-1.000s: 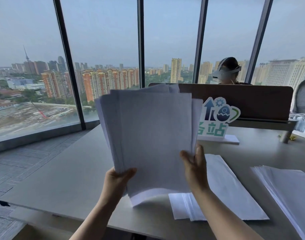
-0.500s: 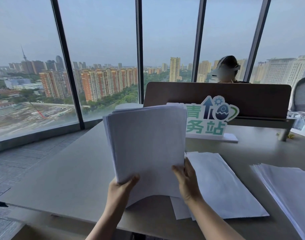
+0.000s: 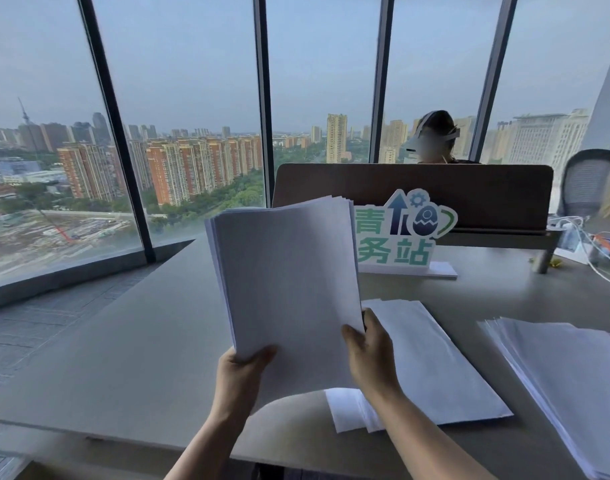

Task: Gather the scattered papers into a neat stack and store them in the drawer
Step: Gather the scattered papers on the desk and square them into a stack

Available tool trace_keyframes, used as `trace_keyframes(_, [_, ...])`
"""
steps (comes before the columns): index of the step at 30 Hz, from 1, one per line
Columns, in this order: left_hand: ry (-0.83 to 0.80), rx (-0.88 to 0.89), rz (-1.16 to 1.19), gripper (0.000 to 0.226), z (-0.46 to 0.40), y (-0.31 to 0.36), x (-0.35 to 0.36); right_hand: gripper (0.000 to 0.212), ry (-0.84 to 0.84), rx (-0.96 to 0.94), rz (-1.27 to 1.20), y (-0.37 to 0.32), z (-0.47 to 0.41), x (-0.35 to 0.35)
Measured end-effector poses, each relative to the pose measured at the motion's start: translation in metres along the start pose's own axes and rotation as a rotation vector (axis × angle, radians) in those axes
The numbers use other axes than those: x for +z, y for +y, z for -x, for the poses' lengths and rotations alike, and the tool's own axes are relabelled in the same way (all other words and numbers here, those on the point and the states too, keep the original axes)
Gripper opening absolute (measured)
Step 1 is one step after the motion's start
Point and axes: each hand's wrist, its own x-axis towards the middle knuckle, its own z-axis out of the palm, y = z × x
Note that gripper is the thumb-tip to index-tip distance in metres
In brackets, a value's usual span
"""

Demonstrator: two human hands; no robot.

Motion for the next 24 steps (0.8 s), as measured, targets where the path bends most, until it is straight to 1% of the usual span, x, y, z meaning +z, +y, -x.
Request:
trace_keyframes(3, [-0.066, -0.005, -0.033, 0.008, 0.006, 0.004, 0.019, 0.020, 0.052, 0.016, 0.038, -0.001, -0.001, -0.024])
trace_keyframes(7, [-0.182, -0.032, -0.056, 0.023, 0.020, 0.009, 0.058, 0.025, 0.126, 0.076, 0.123, 0.006, -0.004, -0.071])
trace_keyframes(9, [-0.260, -0.059, -0.040, 0.025, 0.030, 0.011, 0.081, 0.027, 0.179, 0.098, 0.167, 0.013, -0.006, -0.098])
trace_keyframes(14, [-0.410, -0.115, -0.031, 0.025, 0.053, 0.008, 0.140, 0.026, 0.282, 0.149, 0.276, 0.029, -0.007, -0.168])
trace_keyframes(19, [-0.527, -0.186, -0.075, 0.031, 0.077, 0.003, 0.201, 0.021, 0.338, 0.275, 0.401, 0.051, -0.006, -0.245])
trace_keyframes(20, [-0.561, -0.205, -0.083, 0.030, 0.081, 0.002, 0.213, 0.019, 0.352, 0.297, 0.419, 0.055, -0.006, -0.261])
trace_keyframes(23, [-0.645, -0.257, -0.114, 0.015, 0.097, -0.006, 0.246, 0.016, 0.369, 0.352, 0.499, 0.067, -0.006, -0.304])
trace_keyframes(24, [-0.666, -0.268, -0.126, 0.014, 0.102, -0.008, 0.256, 0.016, 0.373, 0.361, 0.528, 0.069, -0.006, -0.316])
